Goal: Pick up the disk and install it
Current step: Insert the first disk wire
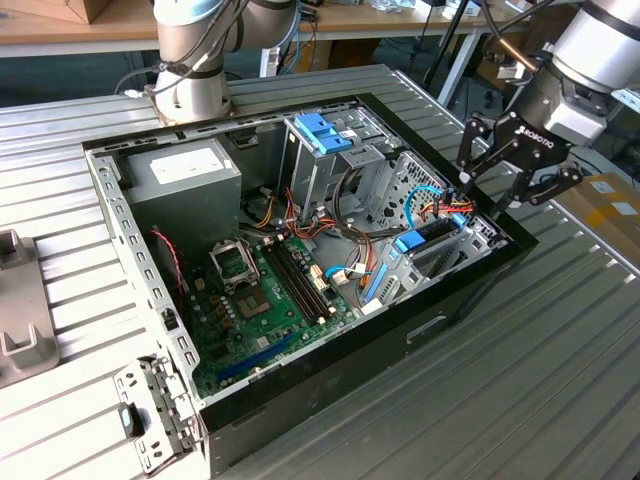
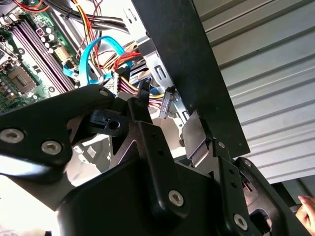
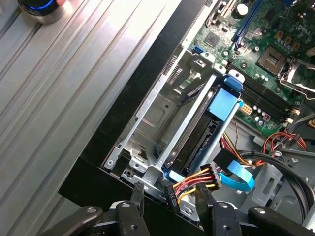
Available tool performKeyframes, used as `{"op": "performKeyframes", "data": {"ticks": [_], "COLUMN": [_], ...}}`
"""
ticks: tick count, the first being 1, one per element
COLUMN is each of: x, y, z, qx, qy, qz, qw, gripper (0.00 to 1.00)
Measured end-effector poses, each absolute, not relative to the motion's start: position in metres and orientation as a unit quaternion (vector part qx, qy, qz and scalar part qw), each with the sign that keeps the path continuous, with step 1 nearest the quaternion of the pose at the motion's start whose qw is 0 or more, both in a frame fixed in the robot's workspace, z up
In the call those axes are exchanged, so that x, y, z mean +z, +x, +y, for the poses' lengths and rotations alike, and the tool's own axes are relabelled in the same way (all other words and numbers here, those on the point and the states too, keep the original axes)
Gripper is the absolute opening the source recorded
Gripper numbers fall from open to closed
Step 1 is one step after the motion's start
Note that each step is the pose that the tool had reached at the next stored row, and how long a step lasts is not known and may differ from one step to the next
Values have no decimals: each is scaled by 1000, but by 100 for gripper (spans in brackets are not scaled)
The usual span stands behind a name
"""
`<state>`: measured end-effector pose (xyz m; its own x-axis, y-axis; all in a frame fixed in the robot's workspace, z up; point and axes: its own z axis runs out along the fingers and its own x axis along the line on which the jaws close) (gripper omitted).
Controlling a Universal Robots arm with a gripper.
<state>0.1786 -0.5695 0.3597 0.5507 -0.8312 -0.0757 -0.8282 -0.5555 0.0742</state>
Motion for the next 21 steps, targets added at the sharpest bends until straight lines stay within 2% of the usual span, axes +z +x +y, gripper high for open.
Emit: {"op": "performKeyframes", "data": {"ticks": [11, 12, 13, 15, 16, 21], "x": [358, 358, 358, 358, 358, 358], "y": [179, 179, 179, 179, 179, 179], "z": [-569, -569, -569, -569, -569, -565], "qx": [-51, -51, -51, -51, -51, -52], "qy": [882, 882, 882, 882, 882, 883], "qz": [-469, -469, -469, -469, -469, -467], "qw": [15, 15, 15, 15, 15, 14], "gripper": [53, 46, 34, 22, 19, 18]}}
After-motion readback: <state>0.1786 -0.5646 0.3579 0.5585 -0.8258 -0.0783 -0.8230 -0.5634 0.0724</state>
